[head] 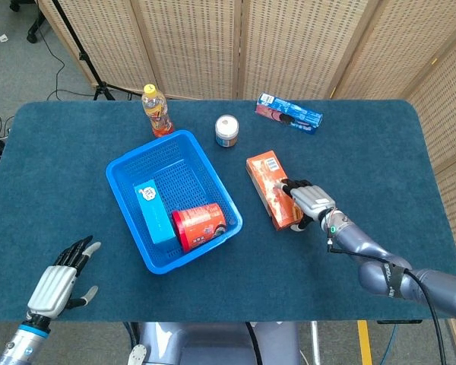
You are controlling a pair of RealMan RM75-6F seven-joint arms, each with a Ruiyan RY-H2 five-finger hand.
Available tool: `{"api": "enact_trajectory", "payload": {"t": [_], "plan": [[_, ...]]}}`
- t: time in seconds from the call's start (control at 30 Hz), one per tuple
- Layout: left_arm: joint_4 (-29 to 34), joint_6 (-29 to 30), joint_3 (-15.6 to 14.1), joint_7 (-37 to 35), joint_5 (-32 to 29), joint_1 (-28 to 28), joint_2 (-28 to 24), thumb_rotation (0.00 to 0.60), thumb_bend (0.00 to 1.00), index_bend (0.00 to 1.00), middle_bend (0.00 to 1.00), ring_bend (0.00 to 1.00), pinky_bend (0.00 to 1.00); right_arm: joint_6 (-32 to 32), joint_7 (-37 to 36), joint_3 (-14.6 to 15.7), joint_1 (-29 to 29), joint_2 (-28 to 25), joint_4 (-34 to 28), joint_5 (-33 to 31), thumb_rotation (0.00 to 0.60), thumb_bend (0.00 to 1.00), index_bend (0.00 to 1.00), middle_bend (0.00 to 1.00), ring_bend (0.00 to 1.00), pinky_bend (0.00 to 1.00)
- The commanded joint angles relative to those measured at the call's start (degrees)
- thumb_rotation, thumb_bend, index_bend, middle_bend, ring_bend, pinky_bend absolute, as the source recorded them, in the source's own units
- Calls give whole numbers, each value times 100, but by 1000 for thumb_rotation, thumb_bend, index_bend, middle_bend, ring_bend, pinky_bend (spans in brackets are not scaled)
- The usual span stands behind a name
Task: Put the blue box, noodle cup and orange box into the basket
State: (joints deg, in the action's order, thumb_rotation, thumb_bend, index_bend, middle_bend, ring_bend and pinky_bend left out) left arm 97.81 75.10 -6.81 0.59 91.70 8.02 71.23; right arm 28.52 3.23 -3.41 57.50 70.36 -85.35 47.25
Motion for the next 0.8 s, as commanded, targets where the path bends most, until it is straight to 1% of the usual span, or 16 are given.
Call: {"api": "enact_trajectory", "payload": {"t": [0.03, 0.23, 0.47, 0.6, 0.8], "plan": [[4, 1, -4, -12, 9, 2, -4, 600, 311, 76, 0, 4, 127, -42, 33, 100, -15, 11, -51, -33, 600, 242, 29, 0, 0, 12], [36, 30, -17, -50, 53, 3, -33, 600, 311, 76, 0, 4, 127, 79, 89, 267, -114, -77, -323, -79, 600, 245, 29, 0, 0, 12], [131, 125, -68, -111, 212, -9, -100, 600, 310, 76, 0, 4, 126, 511, 194, 457, -354, -611, -1153, -145, 600, 247, 29, 0, 0, 12], [165, 183, -96, -150, 303, -19, -130, 600, 311, 76, 0, 4, 127, 724, 237, 572, -505, -845, -1510, -222, 600, 246, 29, 0, 0, 12], [223, 251, -133, -173, 412, -33, -179, 600, 310, 76, 0, 4, 126, 1013, 273, 727, -788, -1120, -1909, -174, 600, 246, 29, 0, 0, 12]]}}
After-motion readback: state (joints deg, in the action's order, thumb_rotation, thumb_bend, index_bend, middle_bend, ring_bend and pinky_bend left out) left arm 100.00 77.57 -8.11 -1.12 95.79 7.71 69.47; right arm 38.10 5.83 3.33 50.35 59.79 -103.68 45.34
